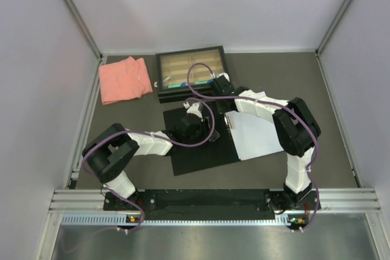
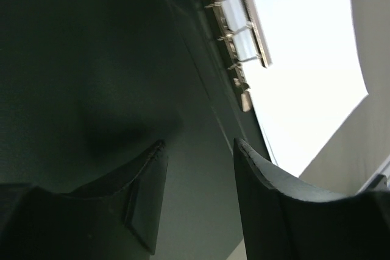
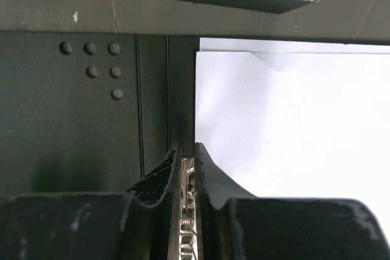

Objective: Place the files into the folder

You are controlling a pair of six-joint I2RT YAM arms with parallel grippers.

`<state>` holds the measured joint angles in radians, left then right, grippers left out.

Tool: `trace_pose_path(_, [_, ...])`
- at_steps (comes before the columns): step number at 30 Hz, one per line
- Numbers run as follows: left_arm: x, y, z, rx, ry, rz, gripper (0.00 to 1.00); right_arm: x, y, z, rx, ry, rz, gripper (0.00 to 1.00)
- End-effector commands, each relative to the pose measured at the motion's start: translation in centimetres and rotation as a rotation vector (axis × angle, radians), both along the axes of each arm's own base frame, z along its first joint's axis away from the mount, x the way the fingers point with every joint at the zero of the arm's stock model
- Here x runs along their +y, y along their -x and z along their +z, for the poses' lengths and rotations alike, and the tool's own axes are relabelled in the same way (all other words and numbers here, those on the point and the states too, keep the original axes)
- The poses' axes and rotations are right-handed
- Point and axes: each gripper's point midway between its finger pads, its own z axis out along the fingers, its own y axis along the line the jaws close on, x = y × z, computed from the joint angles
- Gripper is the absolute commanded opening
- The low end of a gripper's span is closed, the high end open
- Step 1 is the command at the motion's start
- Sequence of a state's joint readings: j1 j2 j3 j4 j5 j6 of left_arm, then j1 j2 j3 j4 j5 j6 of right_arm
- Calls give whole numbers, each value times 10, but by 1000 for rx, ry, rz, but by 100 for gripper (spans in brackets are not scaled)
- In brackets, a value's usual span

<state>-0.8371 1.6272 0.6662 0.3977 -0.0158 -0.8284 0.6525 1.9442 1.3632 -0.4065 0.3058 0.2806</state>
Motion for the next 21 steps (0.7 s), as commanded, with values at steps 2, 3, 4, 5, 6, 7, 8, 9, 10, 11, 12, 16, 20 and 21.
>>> trace_pose_path(2, [-2,-11,-1,43,1,38,51,8,-1,45,-104,-69,9,0])
trace_pose_path(3, [-1,-12,-4,54,-5,42,50,9,1,47,-105,-71,10,0])
trace_pose_path(4, [0,-13,-5,62,-8,48,50,8,3,48,-106,-74,10,0])
trace_pose_path(5, [0,-13,-8,72,-11,51,50,8,5,50,-110,-75,8,0])
trace_pose_path(6, [1,-14,-9,80,-11,55,50,9,8,51,-111,-77,12,0])
trace_pose_path(7, [0,-14,-9,83,-9,57,49,8,11,52,-111,-79,11,0])
trace_pose_path(8, [1,-15,-10,87,-12,61,49,8,13,53,-112,-82,10,0])
trace_pose_path(9, [2,-15,-10,88,-9,64,49,8,16,53,-108,-85,10,0])
trace_pose_path(10, [2,-15,-11,89,-10,64,49,10,21,51,-105,-83,16,0])
trace_pose_path(11, [2,-15,-11,91,-10,65,49,9,23,54,-110,-85,15,0])
trace_pose_path(12, [2,-15,-11,91,-10,65,49,9,25,56,-115,-84,11,0])
trace_pose_path(16, [2,-15,-12,96,-12,67,48,8,38,55,-108,-77,5,0])
trace_pose_path(20, [1,-15,-11,94,-7,68,48,6,49,53,-97,-91,-7,0])
trace_pose_path(21, [1,-15,-11,95,-9,68,48,5,53,52,-93,-92,-9,0])
